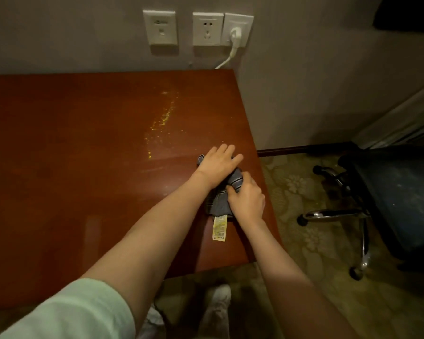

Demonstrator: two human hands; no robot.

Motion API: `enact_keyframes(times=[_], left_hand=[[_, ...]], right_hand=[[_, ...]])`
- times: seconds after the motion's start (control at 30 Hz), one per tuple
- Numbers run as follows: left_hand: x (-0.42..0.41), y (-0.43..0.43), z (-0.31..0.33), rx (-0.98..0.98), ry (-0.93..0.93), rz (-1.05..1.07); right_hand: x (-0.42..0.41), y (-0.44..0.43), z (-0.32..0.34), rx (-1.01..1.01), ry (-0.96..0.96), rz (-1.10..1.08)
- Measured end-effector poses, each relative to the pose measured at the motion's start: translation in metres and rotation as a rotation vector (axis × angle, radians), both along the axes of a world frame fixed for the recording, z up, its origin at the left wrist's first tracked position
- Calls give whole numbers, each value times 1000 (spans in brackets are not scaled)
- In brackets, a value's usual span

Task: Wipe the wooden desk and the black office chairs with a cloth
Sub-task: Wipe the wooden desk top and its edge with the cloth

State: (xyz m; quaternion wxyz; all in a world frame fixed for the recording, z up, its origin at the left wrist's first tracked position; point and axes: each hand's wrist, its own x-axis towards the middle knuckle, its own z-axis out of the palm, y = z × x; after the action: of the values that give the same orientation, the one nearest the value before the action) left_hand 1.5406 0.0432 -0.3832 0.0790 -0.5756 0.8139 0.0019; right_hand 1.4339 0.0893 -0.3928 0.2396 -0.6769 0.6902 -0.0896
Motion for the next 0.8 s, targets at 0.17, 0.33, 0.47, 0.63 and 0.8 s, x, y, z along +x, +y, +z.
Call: enact_keyframes(times=[0.17,0.33,0.47,0.63,0.8], left_hand=[[-18,-7,5,2,-6,19],[2,19,26,-4,-10,81],[36,52,46,-13,-42,111],[91,102,64,34,-137,168],[151,157,68,110,-224,225]], right_hand=[[-21,-12,3,5,12,20],[-8,5,18,10,-150,61],[25,36,31,56,-291,102],[80,81,37,114,-405,163],[143,132,31,191,-454,223]])
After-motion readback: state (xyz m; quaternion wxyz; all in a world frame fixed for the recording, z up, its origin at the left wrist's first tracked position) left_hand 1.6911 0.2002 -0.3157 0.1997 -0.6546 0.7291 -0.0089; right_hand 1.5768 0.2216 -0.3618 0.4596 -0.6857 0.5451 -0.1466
